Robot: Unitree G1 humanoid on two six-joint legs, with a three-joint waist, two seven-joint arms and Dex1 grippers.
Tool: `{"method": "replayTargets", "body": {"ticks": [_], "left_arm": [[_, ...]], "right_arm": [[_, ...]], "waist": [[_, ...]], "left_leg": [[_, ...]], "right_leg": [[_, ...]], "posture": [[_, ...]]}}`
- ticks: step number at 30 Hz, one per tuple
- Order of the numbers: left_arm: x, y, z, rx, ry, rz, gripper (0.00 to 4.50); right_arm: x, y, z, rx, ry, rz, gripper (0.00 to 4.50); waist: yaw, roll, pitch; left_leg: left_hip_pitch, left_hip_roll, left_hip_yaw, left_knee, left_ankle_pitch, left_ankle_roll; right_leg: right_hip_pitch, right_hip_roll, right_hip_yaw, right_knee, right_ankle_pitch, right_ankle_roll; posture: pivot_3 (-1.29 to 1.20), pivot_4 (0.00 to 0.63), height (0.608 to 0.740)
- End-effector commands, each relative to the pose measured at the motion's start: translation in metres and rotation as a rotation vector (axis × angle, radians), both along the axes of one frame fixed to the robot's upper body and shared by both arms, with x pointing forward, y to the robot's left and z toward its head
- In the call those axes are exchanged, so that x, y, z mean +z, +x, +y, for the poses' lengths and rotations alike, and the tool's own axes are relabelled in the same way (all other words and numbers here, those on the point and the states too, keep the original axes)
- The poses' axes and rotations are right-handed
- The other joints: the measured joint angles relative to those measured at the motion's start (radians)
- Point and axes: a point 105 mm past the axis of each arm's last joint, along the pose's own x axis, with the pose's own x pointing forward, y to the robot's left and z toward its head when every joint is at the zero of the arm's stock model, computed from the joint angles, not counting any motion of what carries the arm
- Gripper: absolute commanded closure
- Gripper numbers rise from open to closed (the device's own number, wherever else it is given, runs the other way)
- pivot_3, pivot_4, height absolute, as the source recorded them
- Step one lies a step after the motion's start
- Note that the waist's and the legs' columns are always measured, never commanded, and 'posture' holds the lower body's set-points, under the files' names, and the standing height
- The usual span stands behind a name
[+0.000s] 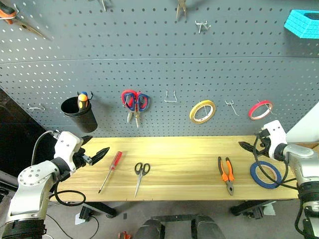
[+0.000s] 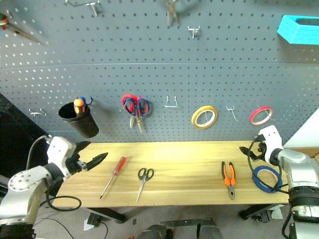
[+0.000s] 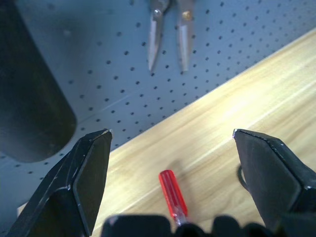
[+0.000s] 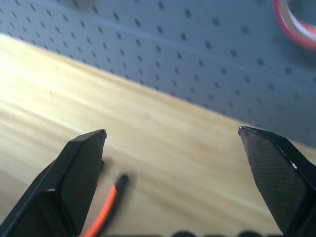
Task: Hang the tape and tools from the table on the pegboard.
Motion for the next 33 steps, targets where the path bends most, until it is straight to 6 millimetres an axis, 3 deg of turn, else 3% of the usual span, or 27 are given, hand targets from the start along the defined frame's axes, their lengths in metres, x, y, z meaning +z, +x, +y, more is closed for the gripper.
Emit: {"method": "replayTargets", "body": {"ticks": [1, 6, 10, 13, 19, 22, 27, 33], "left_arm": [[0.015, 0.002, -0.003, -0.023, 0.003, -0.04, 0.3], [0.009, 0.0, -0.002, -0.03, 0.021, -0.006, 0.3], [-0.003, -0.01, -0.021, -0.137, 0.016, 0.065, 0.3], [-0.015, -0.013, -0.068, -0.284, -0.015, 0.086, 0.3], [-0.032, -0.013, -0.172, -0.537, -0.089, 0.073, 0.3], [-0.043, -0.023, -0.219, -0.683, -0.087, 0.085, 0.3], [-0.058, -0.035, -0.266, -0.829, -0.07, 0.107, 0.3], [-0.051, -0.032, -0.287, -0.853, -0.127, 0.13, 0.3]], "right_arm": [[0.013, -0.006, -0.006, 0.005, -0.027, -0.012, 0.0], [0.01, -0.015, -0.013, -0.016, -0.039, 0.022, 0.0], [0.004, -0.022, -0.018, -0.058, -0.059, 0.067, 0.0], [-0.004, -0.024, -0.027, -0.131, -0.087, 0.114, 0.0], [-0.015, -0.028, -0.028, -0.175, -0.082, 0.182, 0.0], [-0.019, -0.031, -0.028, -0.199, -0.073, 0.214, 0.0], [-0.023, -0.036, -0.028, -0.233, -0.053, 0.262, 0.0], [-0.038, -0.037, -0.025, -0.271, -0.019, 0.323, 0.0]], "waist": [[-0.001, -0.001, 0.006], [-0.004, -0.004, 0.029], [-0.007, -0.006, 0.051], [-0.007, -0.006, 0.061], [-0.001, -0.007, 0.078], [-0.006, -0.007, 0.083], [-0.016, -0.009, 0.098], [-0.02, -0.012, 0.129]], "left_leg": [[0.0, 0.0, 0.0, 0.0, 0.0, 0.0], [-0.001, 0.001, 0.001, 0.0, -0.001, 0.0], [-0.001, 0.002, 0.001, -0.001, -0.001, 0.0], [-0.003, 0.002, 0.002, -0.001, -0.001, 0.0], [-0.007, 0.002, 0.002, -0.001, -0.002, 0.001], [-0.012, 0.002, 0.002, 0.002, -0.002, 0.001], [-0.015, 0.002, 0.004, 0.002, -0.002, 0.001], [-0.019, 0.002, 0.005, 0.003, -0.003, 0.003]], "right_leg": [[0.0, 0.0, 0.0, 0.0, 0.0, 0.0], [-0.001, 0.0, 0.0, 0.0, 0.0, 0.0], [-0.002, 0.0, 0.0, -0.001, 0.0, 0.0], [-0.003, 0.0, 0.001, -0.002, 0.0, 0.0], [-0.003, 0.0, -0.001, -0.008, 0.003, 0.0], [-0.006, 0.0, -0.001, -0.011, 0.006, 0.002], [-0.01, 0.0, 0.001, -0.011, 0.007, 0.003], [-0.013, 0.0, 0.001, -0.009, 0.007, 0.003]], "posture": [[-0.06, 0.175, 0.74], [-0.07, 0.204, 0.74], [-0.08, 0.229, 0.74], [-0.08, 0.24, 0.74], [-0.1, 0.269, 0.74], [-0.11, 0.278, 0.74], [-0.14, 0.311, 0.74], [-0.15, 0.351, 0.74]]}}
